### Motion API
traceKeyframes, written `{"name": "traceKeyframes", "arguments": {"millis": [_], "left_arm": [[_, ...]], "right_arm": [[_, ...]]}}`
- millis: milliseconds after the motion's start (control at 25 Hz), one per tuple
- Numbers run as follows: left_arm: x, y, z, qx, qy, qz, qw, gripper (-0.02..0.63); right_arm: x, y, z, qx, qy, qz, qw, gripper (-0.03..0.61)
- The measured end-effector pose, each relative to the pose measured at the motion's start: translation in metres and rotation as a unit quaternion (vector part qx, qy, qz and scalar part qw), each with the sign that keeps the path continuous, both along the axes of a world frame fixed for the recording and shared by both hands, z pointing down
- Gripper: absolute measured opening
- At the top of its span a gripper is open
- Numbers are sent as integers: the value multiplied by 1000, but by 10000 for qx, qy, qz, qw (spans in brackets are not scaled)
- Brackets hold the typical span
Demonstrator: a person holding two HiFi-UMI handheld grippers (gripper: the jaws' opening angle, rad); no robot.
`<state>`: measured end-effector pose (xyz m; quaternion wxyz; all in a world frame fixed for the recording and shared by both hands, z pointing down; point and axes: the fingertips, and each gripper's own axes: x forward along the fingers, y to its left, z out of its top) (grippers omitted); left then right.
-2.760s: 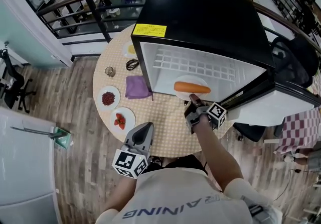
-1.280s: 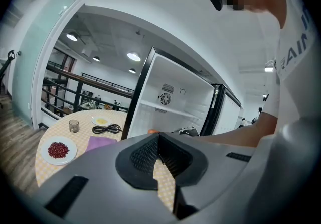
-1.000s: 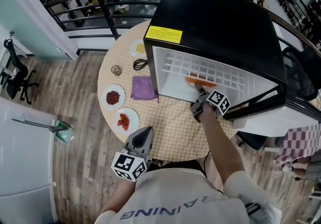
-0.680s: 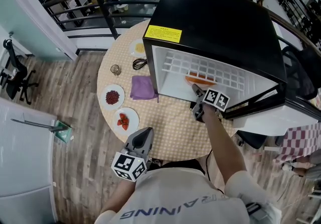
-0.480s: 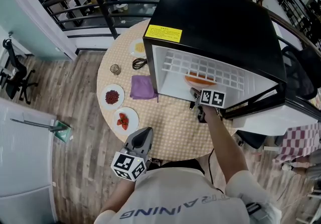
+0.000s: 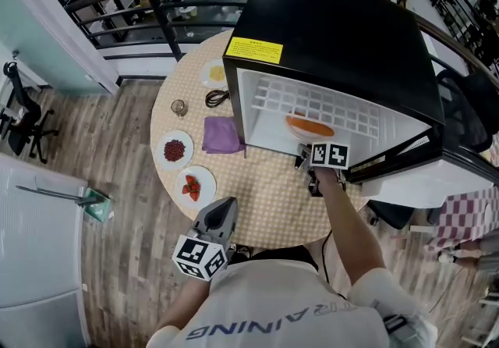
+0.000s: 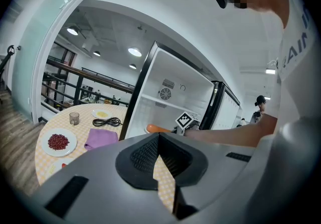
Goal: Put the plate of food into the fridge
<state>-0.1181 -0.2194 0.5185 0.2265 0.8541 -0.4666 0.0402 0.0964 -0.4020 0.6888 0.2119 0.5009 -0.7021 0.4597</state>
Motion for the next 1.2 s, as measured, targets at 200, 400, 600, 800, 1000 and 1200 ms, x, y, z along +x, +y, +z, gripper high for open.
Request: {"name": "traceKeyframes", "arguments": {"millis": [200, 400, 600, 800, 1000, 1200], "left_arm": [[2, 2, -2, 35, 48, 62, 10000, 9], [13, 2, -8, 126, 82, 276, 9995, 9], [32, 4, -18, 262, 133, 554, 9980, 9], [49, 2, -34, 532, 91, 804, 9953, 8], [60, -4, -54, 857, -14, 924, 9920, 9], [67, -7, -66, 1039, -51, 994, 9896, 9]], "right_arm": [[-5, 16, -23, 491, -300, 39, 9983, 26], [-14, 41, -73, 1531, -883, -47, 9842, 20], [-19, 78, -125, 2335, -1134, -272, 9653, 20], [-14, 114, -161, 2811, -894, -371, 9548, 20], [7, 147, -192, 3252, -621, -117, 9435, 20], [20, 173, -213, 3551, -311, -43, 9343, 20]]}}
